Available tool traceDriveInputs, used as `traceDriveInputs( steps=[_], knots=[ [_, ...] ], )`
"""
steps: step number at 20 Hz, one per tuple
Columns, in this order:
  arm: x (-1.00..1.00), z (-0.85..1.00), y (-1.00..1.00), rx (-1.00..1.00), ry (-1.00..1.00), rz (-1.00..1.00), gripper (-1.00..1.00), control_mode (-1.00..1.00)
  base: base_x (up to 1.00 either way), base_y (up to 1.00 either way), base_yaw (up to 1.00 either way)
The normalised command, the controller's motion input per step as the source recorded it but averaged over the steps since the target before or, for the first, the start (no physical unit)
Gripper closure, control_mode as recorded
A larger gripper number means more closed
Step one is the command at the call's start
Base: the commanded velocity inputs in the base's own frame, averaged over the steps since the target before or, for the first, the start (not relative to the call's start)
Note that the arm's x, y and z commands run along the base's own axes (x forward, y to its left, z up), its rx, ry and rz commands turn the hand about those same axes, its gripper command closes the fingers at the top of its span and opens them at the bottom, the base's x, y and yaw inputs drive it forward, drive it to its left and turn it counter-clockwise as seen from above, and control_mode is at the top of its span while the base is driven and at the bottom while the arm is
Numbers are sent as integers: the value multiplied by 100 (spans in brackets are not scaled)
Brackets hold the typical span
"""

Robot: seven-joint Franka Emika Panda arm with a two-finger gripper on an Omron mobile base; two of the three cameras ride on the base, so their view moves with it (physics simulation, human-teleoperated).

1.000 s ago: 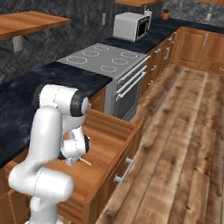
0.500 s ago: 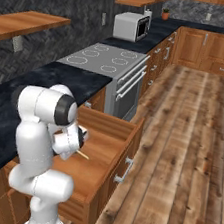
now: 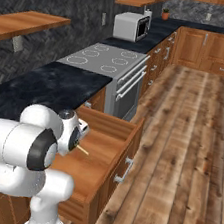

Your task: Take a straw from the drawer in front and place it inside the glass cup on the dining counter.

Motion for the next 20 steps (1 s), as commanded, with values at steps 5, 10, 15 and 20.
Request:
traceDriveInputs(
  steps=[5,10,15,20],
  knots=[
    [7,100,-22,7,5,0,100,-100,0,0,0],
    [2,100,-7,3,8,-1,100,-100,0,0,0],
    [0,100,0,0,11,-11,100,-100,0,0,0],
    [0,77,0,0,2,-22,100,-100,0,0,0]
  ],
)
